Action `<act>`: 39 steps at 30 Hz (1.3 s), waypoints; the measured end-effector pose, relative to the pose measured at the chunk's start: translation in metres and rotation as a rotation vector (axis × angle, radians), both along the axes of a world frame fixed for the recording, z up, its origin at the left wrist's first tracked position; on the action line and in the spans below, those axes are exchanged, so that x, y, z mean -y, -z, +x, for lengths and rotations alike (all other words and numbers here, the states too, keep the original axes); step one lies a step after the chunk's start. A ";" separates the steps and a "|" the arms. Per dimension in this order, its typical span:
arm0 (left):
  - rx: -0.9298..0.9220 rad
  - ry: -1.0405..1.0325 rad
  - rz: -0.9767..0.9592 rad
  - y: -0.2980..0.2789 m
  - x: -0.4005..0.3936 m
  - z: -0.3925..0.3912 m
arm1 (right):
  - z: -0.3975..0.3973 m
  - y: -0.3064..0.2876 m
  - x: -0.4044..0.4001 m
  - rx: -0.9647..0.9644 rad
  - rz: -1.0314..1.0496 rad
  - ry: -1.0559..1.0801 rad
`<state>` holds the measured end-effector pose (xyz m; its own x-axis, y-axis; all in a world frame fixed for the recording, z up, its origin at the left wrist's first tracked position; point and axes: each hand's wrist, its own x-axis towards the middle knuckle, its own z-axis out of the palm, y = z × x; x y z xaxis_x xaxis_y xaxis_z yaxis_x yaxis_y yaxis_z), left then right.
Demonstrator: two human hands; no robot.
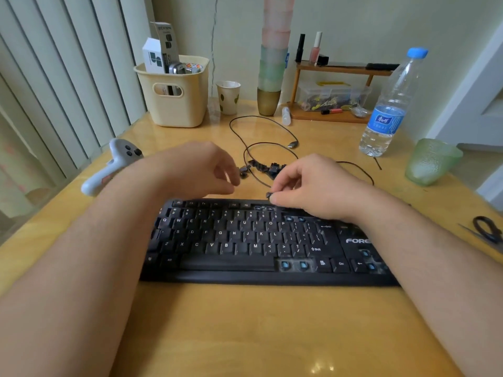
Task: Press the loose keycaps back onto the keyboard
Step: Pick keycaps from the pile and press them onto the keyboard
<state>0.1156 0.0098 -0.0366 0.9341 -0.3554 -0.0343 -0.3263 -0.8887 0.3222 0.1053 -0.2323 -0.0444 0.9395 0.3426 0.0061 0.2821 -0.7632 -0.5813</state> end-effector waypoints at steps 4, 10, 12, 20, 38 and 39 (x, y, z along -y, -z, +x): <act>-0.079 -0.024 -0.005 0.002 -0.018 0.004 | 0.012 -0.013 -0.017 -0.165 -0.088 -0.058; -0.088 -0.017 -0.067 0.009 -0.017 0.010 | 0.020 -0.025 -0.031 -0.198 -0.315 -0.069; -0.105 -0.016 -0.058 0.011 -0.016 0.011 | 0.020 -0.026 -0.035 -0.194 -0.352 -0.075; -0.187 -0.027 -0.098 0.014 -0.010 0.013 | 0.018 -0.030 -0.044 -0.183 -0.394 -0.073; -0.193 0.014 -0.256 0.023 0.015 0.011 | 0.024 -0.016 -0.057 -0.421 -0.237 0.141; -0.200 -0.005 -0.259 0.024 0.016 0.011 | 0.026 -0.014 -0.060 -0.429 -0.255 0.158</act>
